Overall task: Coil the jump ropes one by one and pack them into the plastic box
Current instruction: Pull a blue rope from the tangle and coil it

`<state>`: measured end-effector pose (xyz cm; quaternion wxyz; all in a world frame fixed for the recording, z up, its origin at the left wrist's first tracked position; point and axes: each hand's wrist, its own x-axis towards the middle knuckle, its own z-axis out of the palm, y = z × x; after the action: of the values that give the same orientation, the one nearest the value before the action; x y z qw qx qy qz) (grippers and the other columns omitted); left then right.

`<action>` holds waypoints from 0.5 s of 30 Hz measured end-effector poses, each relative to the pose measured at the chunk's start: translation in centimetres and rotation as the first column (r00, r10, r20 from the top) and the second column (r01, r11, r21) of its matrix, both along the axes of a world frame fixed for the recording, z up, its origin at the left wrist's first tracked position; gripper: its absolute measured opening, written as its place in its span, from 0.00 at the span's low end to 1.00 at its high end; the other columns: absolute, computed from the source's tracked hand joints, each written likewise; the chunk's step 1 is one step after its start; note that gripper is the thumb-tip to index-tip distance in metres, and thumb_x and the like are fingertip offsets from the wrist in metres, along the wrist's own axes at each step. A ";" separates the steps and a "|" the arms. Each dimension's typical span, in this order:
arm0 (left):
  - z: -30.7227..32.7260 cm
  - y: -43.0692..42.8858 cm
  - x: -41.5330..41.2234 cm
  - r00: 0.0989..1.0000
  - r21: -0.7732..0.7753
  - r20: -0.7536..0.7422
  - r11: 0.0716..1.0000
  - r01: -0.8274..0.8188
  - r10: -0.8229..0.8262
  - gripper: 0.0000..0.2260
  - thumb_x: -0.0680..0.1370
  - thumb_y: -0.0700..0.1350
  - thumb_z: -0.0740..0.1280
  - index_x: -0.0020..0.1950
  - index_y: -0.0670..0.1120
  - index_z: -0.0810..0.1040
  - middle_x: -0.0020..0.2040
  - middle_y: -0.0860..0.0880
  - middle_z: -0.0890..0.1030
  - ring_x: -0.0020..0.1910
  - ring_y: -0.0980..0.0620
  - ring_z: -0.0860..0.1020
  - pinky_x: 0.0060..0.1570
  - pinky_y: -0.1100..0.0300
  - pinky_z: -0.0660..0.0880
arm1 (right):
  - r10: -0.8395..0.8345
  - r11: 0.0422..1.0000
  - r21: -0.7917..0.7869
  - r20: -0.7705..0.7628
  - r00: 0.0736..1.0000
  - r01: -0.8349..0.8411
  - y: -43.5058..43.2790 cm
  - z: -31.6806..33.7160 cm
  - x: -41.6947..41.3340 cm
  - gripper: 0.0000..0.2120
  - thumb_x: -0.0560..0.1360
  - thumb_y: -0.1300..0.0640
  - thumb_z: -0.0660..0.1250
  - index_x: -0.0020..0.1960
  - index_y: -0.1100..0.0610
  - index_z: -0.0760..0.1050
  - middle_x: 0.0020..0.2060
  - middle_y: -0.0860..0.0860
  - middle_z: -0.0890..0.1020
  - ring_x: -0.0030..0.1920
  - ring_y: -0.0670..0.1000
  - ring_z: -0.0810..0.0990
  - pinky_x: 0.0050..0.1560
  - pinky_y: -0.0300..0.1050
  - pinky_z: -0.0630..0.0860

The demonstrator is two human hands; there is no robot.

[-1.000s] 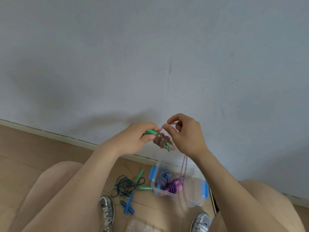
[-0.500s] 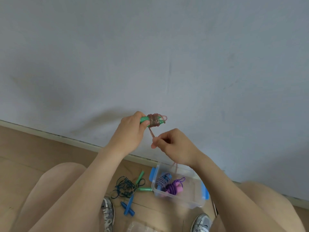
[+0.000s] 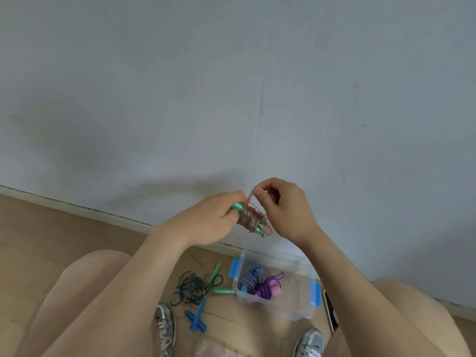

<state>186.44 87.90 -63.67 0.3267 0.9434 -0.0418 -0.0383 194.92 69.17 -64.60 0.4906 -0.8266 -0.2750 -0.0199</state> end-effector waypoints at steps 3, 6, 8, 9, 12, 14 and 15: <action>0.7 -0.4 -0.3 0.999 -0.113 0.037 0.993 0.014 -0.009 0.07 0.86 0.49 0.59 0.54 0.56 0.75 0.44 0.48 0.79 0.37 0.53 0.73 0.40 0.53 0.68 | -0.047 0.994 0.089 -0.121 0.991 0.058 -0.7 -0.2 1.1 0.04 0.78 0.52 0.77 0.45 0.51 0.86 0.32 0.55 0.82 0.31 0.46 0.74 0.38 0.42 0.74; 1.0 -0.2 -0.5 0.992 -0.187 0.124 0.982 -0.012 0.036 0.08 0.88 0.54 0.57 0.56 0.55 0.74 0.46 0.46 0.80 0.45 0.47 0.77 0.47 0.47 0.75 | 0.018 0.978 0.201 -0.326 0.945 0.051 -1.0 -0.1 1.3 0.05 0.79 0.60 0.75 0.44 0.56 0.88 0.32 0.54 0.84 0.34 0.49 0.78 0.39 0.42 0.74; 0.8 -0.1 -0.4 0.987 -0.233 0.133 0.971 -0.052 0.084 0.08 0.88 0.53 0.55 0.58 0.54 0.73 0.50 0.47 0.80 0.51 0.48 0.80 0.57 0.43 0.78 | 0.045 0.987 0.160 -0.404 0.914 0.022 -1.0 -0.2 1.1 0.06 0.75 0.67 0.70 0.44 0.63 0.86 0.28 0.49 0.80 0.30 0.45 0.74 0.33 0.34 0.70; 0.7 0.0 -0.3 0.984 -0.263 0.134 0.961 -0.080 0.118 0.09 0.89 0.52 0.54 0.59 0.54 0.73 0.51 0.48 0.79 0.53 0.50 0.80 0.60 0.42 0.79 | 0.047 0.994 0.114 -0.417 0.908 0.001 -0.9 -0.5 1.0 0.06 0.73 0.68 0.67 0.42 0.66 0.84 0.28 0.49 0.75 0.29 0.46 0.69 0.30 0.32 0.65; 0.6 0.3 0.1 0.956 -0.354 0.172 0.920 -0.165 0.238 0.10 0.89 0.51 0.53 0.61 0.51 0.73 0.51 0.51 0.78 0.50 0.57 0.79 0.60 0.46 0.80 | 0.075 0.996 0.001 -0.456 0.887 -0.084 -0.3 -1.1 0.3 0.10 0.81 0.61 0.68 0.43 0.61 0.84 0.28 0.48 0.71 0.31 0.49 0.65 0.29 0.35 0.63; 0.6 0.2 0.3 0.928 -0.333 0.226 0.919 -0.211 0.295 0.10 0.89 0.51 0.53 0.61 0.51 0.73 0.49 0.53 0.79 0.47 0.60 0.79 0.56 0.50 0.81 | 0.135 0.990 0.040 -0.518 0.845 -0.133 0.4 -1.1 -0.6 0.13 0.85 0.52 0.67 0.48 0.57 0.87 0.28 0.47 0.72 0.30 0.48 0.66 0.30 0.38 0.63; 0.5 0.2 0.4 0.911 -0.318 0.257 0.918 -0.236 0.323 0.09 0.89 0.50 0.54 0.62 0.50 0.72 0.49 0.52 0.79 0.47 0.60 0.79 0.52 0.55 0.79 | 0.163 0.986 0.058 -0.537 0.828 -0.156 0.7 -1.0 -1.2 0.15 0.85 0.50 0.66 0.49 0.56 0.87 0.28 0.49 0.72 0.30 0.50 0.66 0.31 0.40 0.63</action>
<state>186.82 88.06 -63.19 0.4483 0.8783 0.0399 0.1615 193.76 69.89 -65.61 0.5529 -0.7700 -0.1938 0.2529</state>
